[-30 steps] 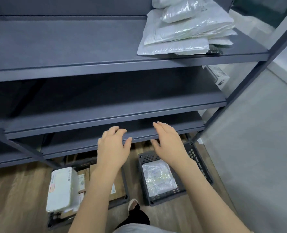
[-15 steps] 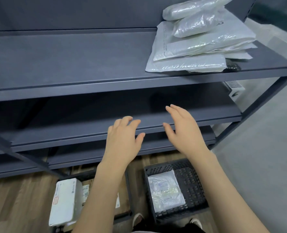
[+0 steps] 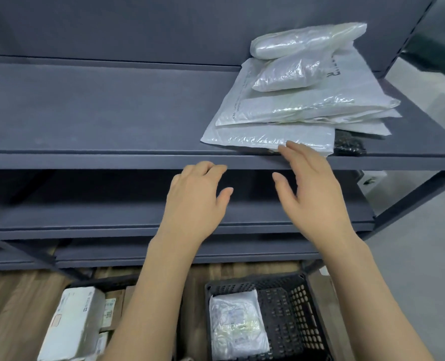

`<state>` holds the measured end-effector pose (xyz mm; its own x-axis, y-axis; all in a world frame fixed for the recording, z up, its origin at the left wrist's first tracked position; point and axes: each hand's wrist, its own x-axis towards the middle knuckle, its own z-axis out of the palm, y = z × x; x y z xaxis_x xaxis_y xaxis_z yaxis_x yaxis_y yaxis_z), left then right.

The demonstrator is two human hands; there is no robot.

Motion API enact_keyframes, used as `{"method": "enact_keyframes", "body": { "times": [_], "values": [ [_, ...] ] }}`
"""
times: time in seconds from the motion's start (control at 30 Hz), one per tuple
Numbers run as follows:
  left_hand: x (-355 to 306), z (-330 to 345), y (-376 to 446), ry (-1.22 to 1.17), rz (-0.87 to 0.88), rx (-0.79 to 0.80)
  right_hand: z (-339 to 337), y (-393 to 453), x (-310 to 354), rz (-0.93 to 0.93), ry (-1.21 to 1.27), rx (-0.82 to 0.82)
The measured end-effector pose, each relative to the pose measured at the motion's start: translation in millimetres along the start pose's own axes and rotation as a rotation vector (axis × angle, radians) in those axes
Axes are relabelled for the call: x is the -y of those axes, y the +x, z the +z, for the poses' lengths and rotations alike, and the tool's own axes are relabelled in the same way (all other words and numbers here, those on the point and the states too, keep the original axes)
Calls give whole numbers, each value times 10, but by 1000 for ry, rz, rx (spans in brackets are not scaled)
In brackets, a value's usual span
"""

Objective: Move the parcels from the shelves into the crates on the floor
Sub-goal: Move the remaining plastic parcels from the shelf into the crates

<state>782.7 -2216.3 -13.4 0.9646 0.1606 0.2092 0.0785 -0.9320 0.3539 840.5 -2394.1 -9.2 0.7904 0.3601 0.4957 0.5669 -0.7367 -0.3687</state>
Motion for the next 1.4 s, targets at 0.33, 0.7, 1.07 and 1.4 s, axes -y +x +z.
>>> {"method": "enact_keyframes", "body": {
  "times": [0.33,0.7,1.07,1.4],
  "values": [
    [-465,-164,896,49,62,-68,-305,811,-361,-127,-34,-48],
    [-633,-86,1736,-102,-49,-8,-400,1429,-540,8,-111,-52],
    [-622,-140,1299,-356,-45,-253,-344,1141,-446,-19,-47,-24],
    [-416,-62,180,-1021,-549,-44,-94,23,-134,-11,181,-184]
  ]
}}
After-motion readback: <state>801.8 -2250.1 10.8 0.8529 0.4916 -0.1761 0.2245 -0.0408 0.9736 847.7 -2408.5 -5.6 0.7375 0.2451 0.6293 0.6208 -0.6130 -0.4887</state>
